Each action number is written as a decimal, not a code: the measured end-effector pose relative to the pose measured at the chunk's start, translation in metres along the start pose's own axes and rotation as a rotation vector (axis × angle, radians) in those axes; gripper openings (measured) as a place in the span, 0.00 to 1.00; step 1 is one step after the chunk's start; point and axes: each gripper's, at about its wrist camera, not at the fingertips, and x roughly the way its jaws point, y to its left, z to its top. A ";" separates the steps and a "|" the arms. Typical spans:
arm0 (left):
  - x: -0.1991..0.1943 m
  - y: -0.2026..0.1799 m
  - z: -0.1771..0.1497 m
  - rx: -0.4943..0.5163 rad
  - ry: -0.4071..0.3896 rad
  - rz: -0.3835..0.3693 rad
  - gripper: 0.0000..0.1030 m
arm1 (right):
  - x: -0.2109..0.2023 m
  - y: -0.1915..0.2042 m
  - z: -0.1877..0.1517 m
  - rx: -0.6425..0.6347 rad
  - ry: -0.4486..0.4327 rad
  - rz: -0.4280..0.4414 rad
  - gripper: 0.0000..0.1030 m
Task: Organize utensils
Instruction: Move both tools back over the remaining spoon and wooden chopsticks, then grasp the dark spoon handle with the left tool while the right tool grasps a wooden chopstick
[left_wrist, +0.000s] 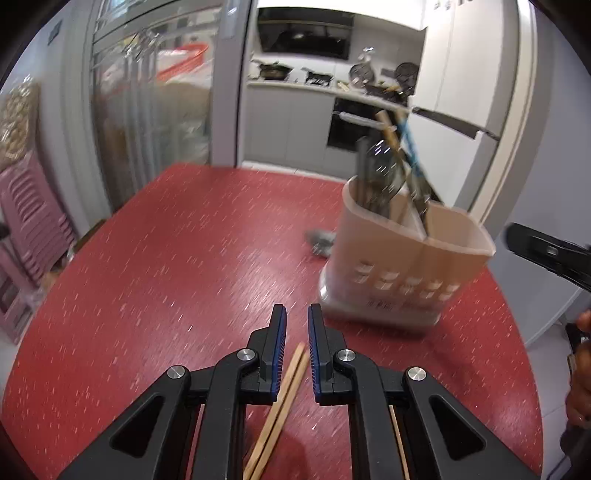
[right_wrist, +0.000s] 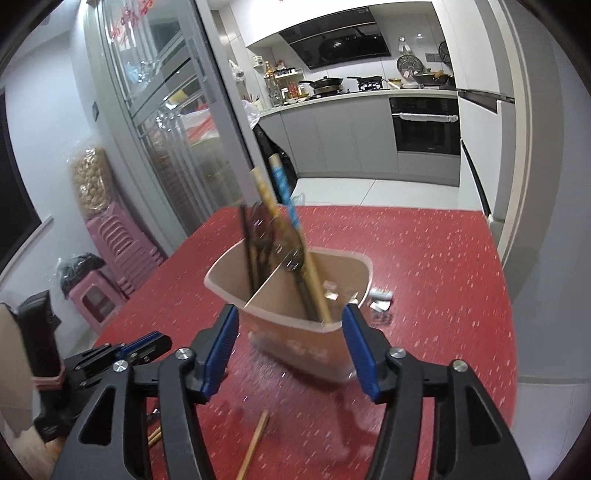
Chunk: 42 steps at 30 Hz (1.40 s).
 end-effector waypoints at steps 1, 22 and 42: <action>0.000 0.004 -0.005 -0.009 0.020 0.006 0.36 | -0.002 0.004 -0.007 0.001 0.013 0.002 0.66; 0.000 0.055 -0.065 0.076 0.145 0.077 1.00 | 0.029 0.017 -0.108 0.137 0.345 -0.052 0.67; 0.013 0.082 -0.083 0.183 0.253 0.042 1.00 | 0.066 0.041 -0.123 0.096 0.460 -0.103 0.67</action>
